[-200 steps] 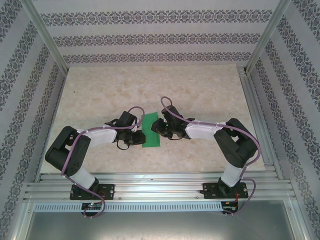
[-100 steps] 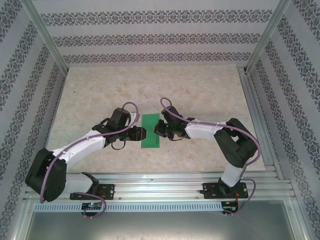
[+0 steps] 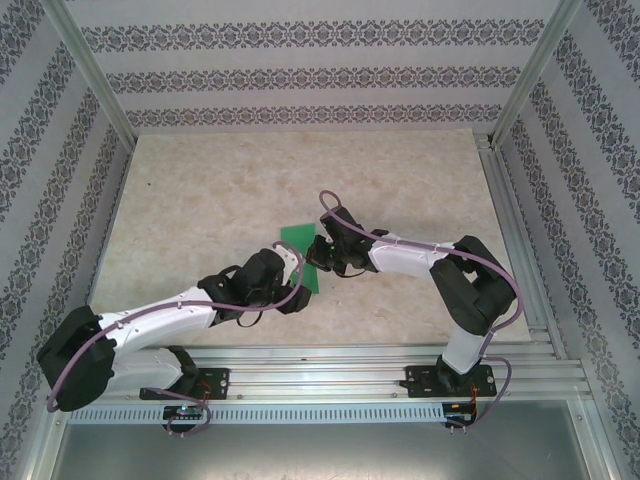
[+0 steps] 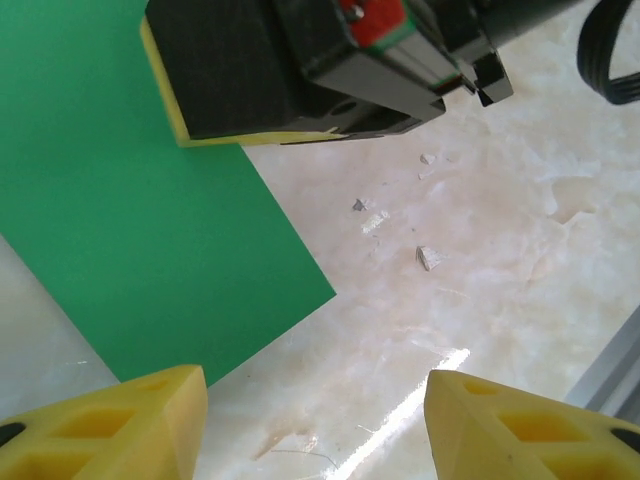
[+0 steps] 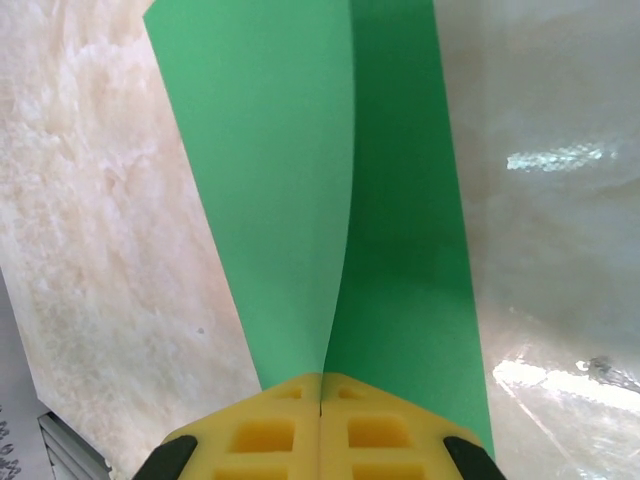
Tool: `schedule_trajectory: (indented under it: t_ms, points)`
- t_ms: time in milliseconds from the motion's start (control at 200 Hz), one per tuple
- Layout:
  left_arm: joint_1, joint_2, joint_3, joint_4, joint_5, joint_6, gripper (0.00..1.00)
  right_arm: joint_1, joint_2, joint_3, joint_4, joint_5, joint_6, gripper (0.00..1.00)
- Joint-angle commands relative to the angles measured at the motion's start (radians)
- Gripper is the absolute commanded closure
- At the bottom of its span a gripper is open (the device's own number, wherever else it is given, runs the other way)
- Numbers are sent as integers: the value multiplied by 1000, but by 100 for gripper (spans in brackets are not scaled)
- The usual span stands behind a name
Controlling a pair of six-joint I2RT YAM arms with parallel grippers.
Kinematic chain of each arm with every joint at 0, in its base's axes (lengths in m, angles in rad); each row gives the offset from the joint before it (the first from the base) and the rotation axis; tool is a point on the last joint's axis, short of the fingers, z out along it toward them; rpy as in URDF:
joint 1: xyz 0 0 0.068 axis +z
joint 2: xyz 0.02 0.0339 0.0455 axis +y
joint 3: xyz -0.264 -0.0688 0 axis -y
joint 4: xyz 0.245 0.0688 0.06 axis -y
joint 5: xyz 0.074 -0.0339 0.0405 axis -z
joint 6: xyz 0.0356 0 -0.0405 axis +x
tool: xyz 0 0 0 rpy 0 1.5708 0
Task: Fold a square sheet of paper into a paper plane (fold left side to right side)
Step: Fold the triangle a second time at the center of the table.
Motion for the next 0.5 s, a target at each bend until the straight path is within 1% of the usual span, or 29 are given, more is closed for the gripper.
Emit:
schedule_trajectory:
  t_ms: [0,155,310,405,495]
  points:
    - [-49,-19,-15,85,-172,66,38,-10,9,32,-28,-15,-18,100]
    - [-74,47,22,83,-212,95,35,-10,10,36,-37,-13,-21,100]
    - [-105,161,78,92,-245,108,34,-9,12,36,-35,-15,-20,100]
    - [-133,225,118,80,-308,110,34,-10,10,35,-37,-15,-21,100]
    - [-142,261,145,68,-353,103,35,-8,11,33,-34,-16,-19,100]
